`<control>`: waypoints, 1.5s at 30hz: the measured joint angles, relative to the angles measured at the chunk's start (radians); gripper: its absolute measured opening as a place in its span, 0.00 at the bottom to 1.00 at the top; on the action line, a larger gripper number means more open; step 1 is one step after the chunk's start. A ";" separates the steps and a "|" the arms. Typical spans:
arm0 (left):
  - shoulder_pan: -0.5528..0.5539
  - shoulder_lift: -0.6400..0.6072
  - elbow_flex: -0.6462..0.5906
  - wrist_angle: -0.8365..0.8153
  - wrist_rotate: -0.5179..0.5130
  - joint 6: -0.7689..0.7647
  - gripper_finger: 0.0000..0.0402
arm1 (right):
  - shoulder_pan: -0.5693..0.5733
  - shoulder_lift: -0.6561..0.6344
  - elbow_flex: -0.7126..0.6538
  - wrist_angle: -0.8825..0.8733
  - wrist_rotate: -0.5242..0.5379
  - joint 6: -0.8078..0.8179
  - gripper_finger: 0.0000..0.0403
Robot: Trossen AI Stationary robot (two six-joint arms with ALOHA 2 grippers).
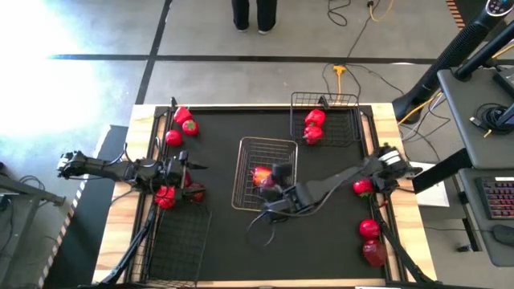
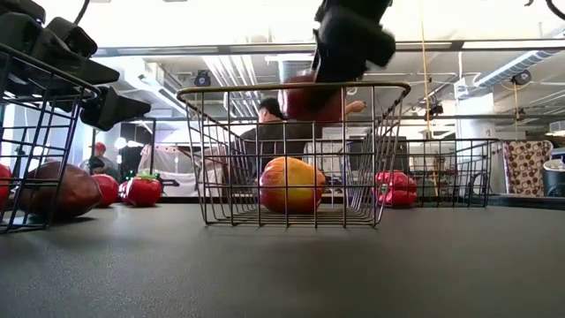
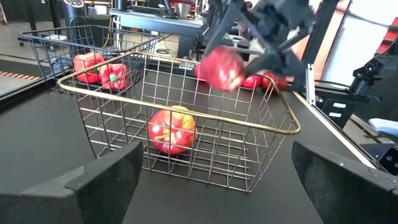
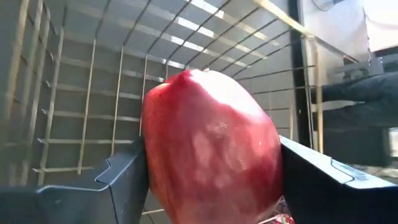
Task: Sort produce into baskets
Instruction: Put the red apple into the gold wire basket
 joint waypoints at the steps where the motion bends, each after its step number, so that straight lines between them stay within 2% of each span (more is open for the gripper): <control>1: 0.000 0.000 0.000 0.000 0.000 0.000 0.98 | -0.006 0.016 0.007 -0.017 -0.005 -0.003 0.72; 4: 0.000 0.000 0.000 0.000 0.000 0.000 0.98 | -0.034 0.044 0.028 -0.059 -0.024 -0.010 0.71; 10: 0.000 0.004 0.000 0.001 0.000 0.000 0.98 | -0.100 0.056 0.041 -0.053 -0.239 -0.006 0.72; 19: 0.000 0.005 0.000 0.000 0.000 0.000 0.98 | -0.198 0.039 0.040 -0.030 -0.486 0.064 0.83; 22: 0.000 0.005 0.000 0.000 0.000 0.000 0.98 | -0.234 0.039 0.040 -0.031 -0.521 0.127 0.87; 27: 0.000 0.005 0.000 0.000 0.000 0.000 0.98 | -0.284 0.039 0.040 -0.031 -0.521 0.146 0.93; 32: 0.000 0.005 0.000 0.000 0.000 0.000 0.98 | -0.299 0.017 0.053 -0.123 -0.563 0.210 0.94; 34: 0.000 0.005 0.000 0.000 0.000 0.000 0.98 | -0.287 0.000 0.077 -0.209 -0.549 0.216 0.93; 37: 0.000 0.005 0.000 0.000 0.000 0.000 0.98 | -0.233 -0.044 0.099 -0.292 -0.457 0.227 0.90; 45: 0.000 0.005 0.000 0.000 0.000 0.000 0.98 | 0.044 -0.232 0.074 -0.289 -0.153 0.260 0.80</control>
